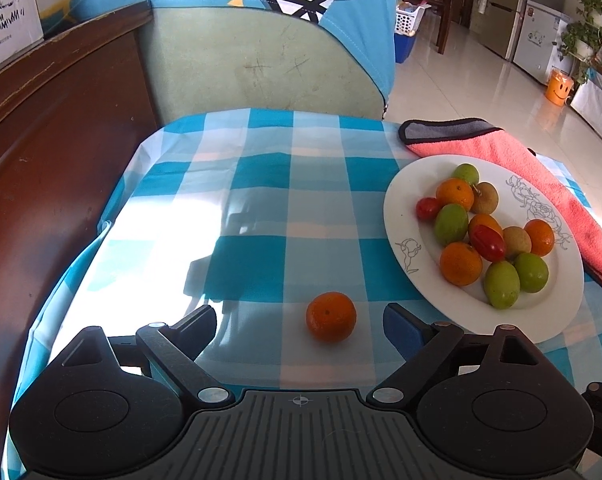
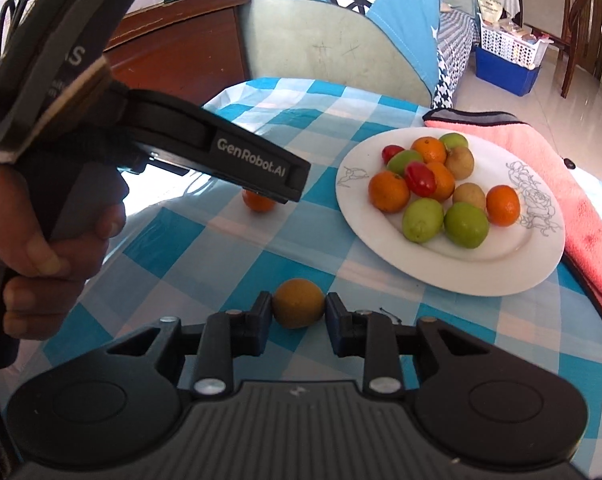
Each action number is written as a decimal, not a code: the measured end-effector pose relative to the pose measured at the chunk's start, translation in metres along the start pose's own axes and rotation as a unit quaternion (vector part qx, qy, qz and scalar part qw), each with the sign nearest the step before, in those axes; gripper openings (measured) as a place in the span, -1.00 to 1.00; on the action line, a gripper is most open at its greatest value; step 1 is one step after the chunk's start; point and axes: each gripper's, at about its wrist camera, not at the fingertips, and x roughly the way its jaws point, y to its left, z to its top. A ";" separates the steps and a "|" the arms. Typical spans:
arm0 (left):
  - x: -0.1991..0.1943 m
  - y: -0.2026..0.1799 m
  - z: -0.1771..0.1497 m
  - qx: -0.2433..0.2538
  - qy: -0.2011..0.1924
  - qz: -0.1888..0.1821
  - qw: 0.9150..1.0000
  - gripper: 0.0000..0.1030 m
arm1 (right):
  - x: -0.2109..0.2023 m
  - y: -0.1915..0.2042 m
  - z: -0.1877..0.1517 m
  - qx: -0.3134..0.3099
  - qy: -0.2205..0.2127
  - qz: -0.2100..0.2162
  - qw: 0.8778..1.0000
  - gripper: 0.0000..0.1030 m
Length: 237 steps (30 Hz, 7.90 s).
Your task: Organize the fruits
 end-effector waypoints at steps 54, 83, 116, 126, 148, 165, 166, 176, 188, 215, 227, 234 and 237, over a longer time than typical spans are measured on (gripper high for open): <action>-0.040 -0.016 0.009 -0.022 -0.083 -0.043 0.995 -0.51 | -0.042 -0.093 0.055 0.145 -0.072 0.026 0.986 -0.44; -0.010 -0.095 0.038 0.040 -0.105 -0.125 0.986 -0.51 | -0.015 -0.165 0.083 0.205 -0.059 -0.022 0.977 -0.44; -0.018 -0.098 0.040 0.026 -0.086 -0.092 0.992 0.48 | -0.003 -0.170 0.083 0.236 -0.038 -0.025 0.971 -0.30; -0.024 -0.089 0.023 0.006 -0.042 -0.064 0.997 0.67 | -0.021 -0.155 0.079 0.213 -0.045 -0.045 0.975 -0.15; -0.047 -0.090 -0.004 0.016 -0.003 -0.024 1.000 0.88 | -0.053 -0.135 0.025 0.228 -0.015 -0.125 0.966 0.51; -0.039 -0.082 -0.006 0.001 0.023 0.008 1.000 0.88 | -0.043 -0.122 0.018 0.201 0.025 -0.173 0.964 0.82; -0.038 -0.082 -0.006 0.001 0.024 0.010 1.000 0.88 | -0.042 -0.121 0.019 0.200 0.026 -0.175 0.964 0.82; -0.031 -0.076 -0.001 -0.005 0.027 0.027 0.999 0.88 | -0.035 -0.115 0.024 0.181 0.031 -0.180 0.966 0.84; -0.025 -0.071 0.003 -0.013 0.027 0.041 0.999 0.88 | -0.027 -0.104 0.029 0.140 0.029 -0.199 0.969 0.85; -0.020 -0.074 0.000 -0.004 0.033 0.057 0.998 0.88 | -0.021 -0.101 0.028 0.138 0.034 -0.194 0.971 0.85; -0.024 -0.072 -0.005 0.001 0.031 0.067 0.997 0.88 | -0.022 -0.095 0.027 0.126 0.033 -0.195 0.972 0.85; -0.030 -0.070 -0.015 0.011 0.031 0.071 0.997 0.88 | -0.024 -0.088 0.019 0.109 0.029 -0.192 0.975 0.85; -0.035 -0.067 -0.023 0.008 0.035 0.065 0.997 0.88 | -0.025 -0.085 0.013 0.101 0.027 -0.191 0.976 0.86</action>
